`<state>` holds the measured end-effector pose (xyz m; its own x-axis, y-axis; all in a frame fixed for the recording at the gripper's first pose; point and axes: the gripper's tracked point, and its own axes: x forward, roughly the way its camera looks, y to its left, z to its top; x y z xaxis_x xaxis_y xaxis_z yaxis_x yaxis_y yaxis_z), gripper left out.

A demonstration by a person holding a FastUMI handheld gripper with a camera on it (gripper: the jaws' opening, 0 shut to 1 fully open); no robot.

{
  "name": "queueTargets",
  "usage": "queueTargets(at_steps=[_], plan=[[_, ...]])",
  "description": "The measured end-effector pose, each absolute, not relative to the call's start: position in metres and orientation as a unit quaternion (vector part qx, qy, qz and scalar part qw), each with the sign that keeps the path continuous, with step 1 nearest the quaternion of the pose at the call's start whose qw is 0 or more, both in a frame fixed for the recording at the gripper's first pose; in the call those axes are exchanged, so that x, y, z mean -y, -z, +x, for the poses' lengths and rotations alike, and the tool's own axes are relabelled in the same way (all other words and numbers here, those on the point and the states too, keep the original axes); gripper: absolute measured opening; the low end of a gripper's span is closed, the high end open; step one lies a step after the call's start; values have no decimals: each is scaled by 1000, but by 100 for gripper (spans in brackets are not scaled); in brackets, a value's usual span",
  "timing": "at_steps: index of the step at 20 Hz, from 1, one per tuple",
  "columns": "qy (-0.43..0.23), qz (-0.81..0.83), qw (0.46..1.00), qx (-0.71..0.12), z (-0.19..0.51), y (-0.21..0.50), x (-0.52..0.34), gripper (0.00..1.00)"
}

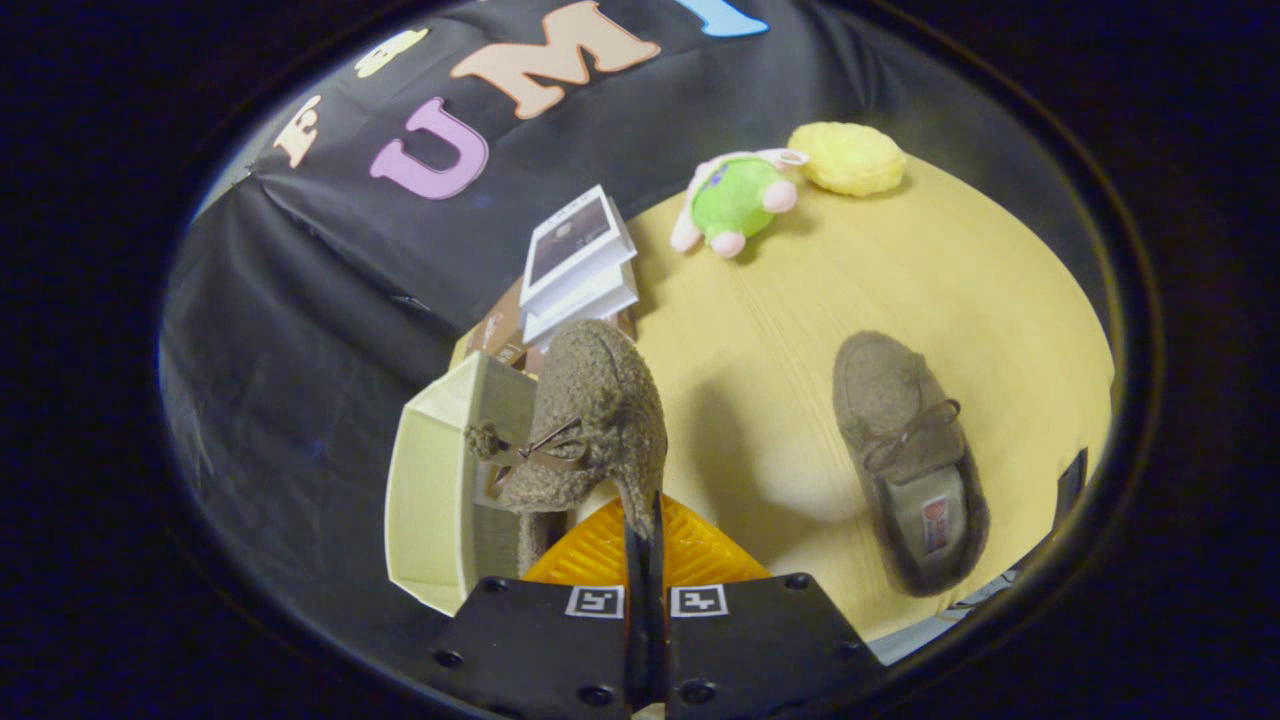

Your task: Open the storage box then place both shoes into the box .Put the left shoe in first, then the right shoe, with the right side of both shoes facing outward in a uniform manner.

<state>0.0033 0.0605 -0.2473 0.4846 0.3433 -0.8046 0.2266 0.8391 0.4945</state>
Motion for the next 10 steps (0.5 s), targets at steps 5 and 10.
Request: queueTargets(at_steps=[5,10], plan=[[-52,296,827,-476,25,198,-89,3],[-81,294,832,-463,38,173,-138,3]])
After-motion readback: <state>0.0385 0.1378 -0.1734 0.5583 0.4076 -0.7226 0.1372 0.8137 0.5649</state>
